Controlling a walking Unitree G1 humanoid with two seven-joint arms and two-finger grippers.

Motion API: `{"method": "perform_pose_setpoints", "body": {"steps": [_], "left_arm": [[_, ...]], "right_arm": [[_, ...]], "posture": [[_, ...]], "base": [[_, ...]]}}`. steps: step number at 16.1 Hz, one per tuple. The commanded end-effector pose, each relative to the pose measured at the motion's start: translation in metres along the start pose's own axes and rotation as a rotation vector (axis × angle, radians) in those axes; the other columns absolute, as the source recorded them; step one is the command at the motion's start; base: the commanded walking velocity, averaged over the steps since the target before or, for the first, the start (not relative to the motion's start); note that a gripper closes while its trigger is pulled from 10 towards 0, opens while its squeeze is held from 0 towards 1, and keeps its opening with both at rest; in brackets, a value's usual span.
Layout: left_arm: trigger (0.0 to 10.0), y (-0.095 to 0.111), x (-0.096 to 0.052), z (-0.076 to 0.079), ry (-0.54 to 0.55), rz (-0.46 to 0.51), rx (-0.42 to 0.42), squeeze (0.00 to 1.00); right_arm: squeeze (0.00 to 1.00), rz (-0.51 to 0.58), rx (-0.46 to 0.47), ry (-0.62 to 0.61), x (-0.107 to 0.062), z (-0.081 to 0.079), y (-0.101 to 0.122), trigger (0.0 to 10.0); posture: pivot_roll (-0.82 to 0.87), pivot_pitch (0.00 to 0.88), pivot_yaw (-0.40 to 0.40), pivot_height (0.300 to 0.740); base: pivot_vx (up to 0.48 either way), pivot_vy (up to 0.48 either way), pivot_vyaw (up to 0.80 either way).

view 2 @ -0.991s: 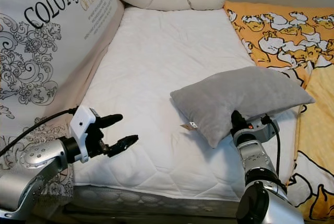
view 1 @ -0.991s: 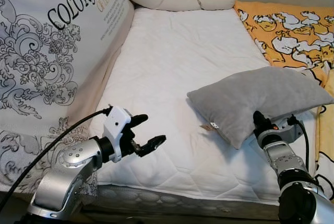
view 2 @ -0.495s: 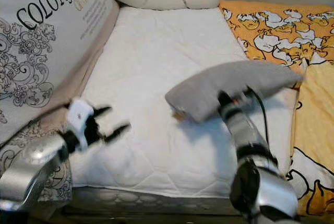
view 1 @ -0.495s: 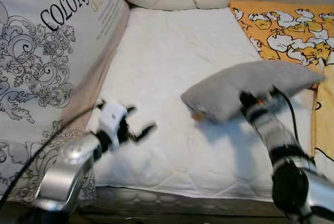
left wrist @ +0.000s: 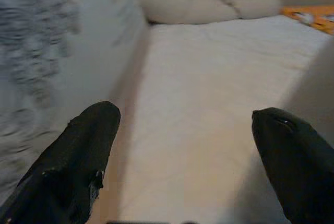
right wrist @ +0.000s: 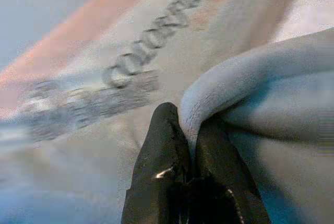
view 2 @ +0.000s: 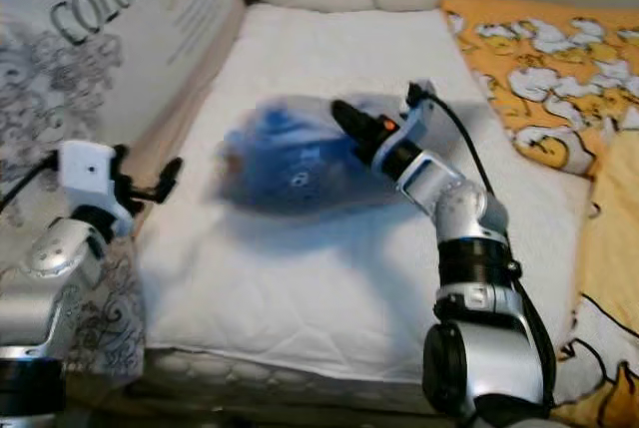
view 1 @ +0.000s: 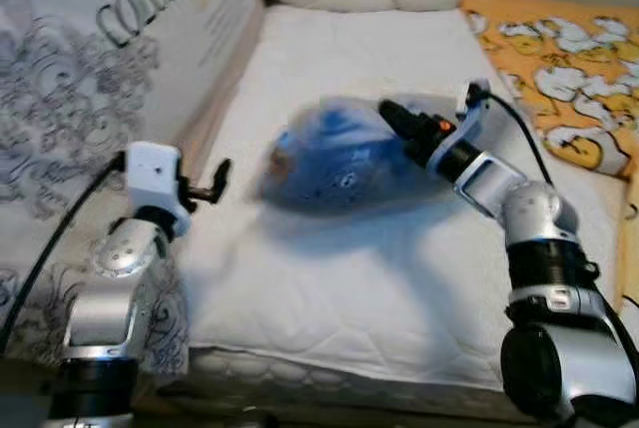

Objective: Clean up the room

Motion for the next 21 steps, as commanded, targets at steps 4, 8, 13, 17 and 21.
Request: {"method": "perform_pose_setpoints", "body": {"steps": [4,8,13,17,21], "left_arm": [[10.0,0.011,0.000,-0.017,0.133,0.092,-0.050,0.02],[10.0,0.003,0.004,-0.013,0.094,0.057,-0.057,0.03],[10.0,-0.018,0.049,0.040,-0.250,-0.109,-0.045,1.00],[10.0,-0.065,0.073,0.073,-0.270,-0.374,0.056,1.00],[10.0,-0.102,0.059,0.113,-0.387,-0.535,0.036,1.00]], "right_arm": [[0.00,-0.187,-0.007,-0.029,-0.048,0.015,-0.044,0.0],[0.00,-0.397,-0.014,-0.301,-0.099,0.062,-0.109,0.0],[0.00,-0.507,-0.077,-0.485,-0.130,0.088,-0.129,0.0],[0.00,-0.504,-0.094,-0.503,-0.142,0.093,-0.129,0.0],[0.00,-0.458,-0.115,-0.487,-0.136,0.090,-0.123,0.0]], "posture": [[-0.02,0.000,-0.010,0.740],[-0.02,0.000,-0.009,0.740],[-0.06,0.000,0.008,0.740],[-0.09,0.000,0.013,0.740],[-0.14,0.000,0.046,0.740]], "base": [[0.000,0.000,0.00],[0.000,0.000,0.00],[0.000,0.000,0.00],[0.000,0.000,0.00],[0.000,0.000,0.00]]}}
Point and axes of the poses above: a point about 5 cm out from each wrist's last joint towards the gripper, its own x axis pointing out of the wrist towards the gripper, its own y axis along the axis of the wrist's last joint, z = x × y, the point moved 1 cm from there along x, pointing out of the wrist towards the gripper, and after that the axes turned 11 degrees about -x, right-handed, at the moved point
